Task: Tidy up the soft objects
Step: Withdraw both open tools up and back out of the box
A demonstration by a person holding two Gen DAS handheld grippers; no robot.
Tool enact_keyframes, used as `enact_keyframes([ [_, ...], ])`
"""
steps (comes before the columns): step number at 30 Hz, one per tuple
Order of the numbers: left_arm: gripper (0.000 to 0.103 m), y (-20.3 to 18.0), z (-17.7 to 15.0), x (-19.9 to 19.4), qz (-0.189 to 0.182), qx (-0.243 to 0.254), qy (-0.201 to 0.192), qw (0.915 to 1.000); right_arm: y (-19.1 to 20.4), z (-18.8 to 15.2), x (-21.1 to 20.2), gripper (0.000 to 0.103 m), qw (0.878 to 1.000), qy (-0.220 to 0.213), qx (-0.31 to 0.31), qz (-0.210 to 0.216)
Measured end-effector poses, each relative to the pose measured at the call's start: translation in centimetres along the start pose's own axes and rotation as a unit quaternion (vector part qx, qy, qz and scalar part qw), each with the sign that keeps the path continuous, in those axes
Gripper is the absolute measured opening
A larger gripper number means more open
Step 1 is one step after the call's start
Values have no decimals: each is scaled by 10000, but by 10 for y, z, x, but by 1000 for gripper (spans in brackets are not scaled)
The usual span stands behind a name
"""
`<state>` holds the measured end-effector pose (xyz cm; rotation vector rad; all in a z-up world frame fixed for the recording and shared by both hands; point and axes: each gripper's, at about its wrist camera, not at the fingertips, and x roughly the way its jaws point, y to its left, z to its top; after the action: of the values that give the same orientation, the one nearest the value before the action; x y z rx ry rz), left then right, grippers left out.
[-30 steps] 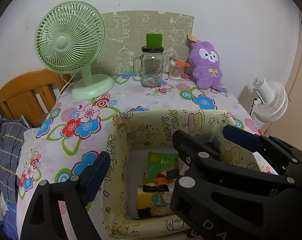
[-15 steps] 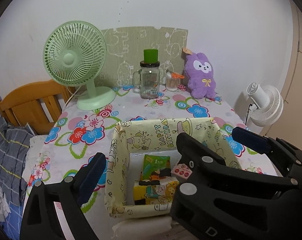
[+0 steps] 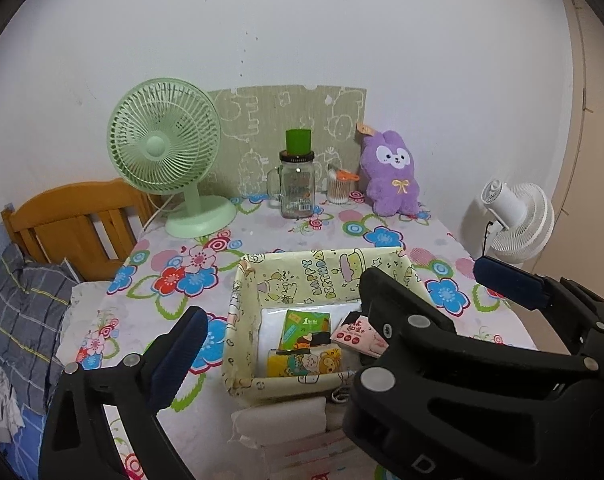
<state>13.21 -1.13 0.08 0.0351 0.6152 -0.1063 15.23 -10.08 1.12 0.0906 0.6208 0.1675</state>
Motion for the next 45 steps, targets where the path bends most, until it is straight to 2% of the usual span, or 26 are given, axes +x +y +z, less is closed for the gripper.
enact_keyframes([
  [23,102,-7,-29,-51,-33,35,-301,9995,8,-30,-60,99,9993,-358,-3,-132],
  [36,102,-13,-55,-55,-160,-47,-297,9994,5,-56,-71,100,9989,-450,-9,-124],
  [45,102,-16,-81,-46,-217,-67,-352,9991,1,-81,-64,100,9986,-450,-74,-286],
])
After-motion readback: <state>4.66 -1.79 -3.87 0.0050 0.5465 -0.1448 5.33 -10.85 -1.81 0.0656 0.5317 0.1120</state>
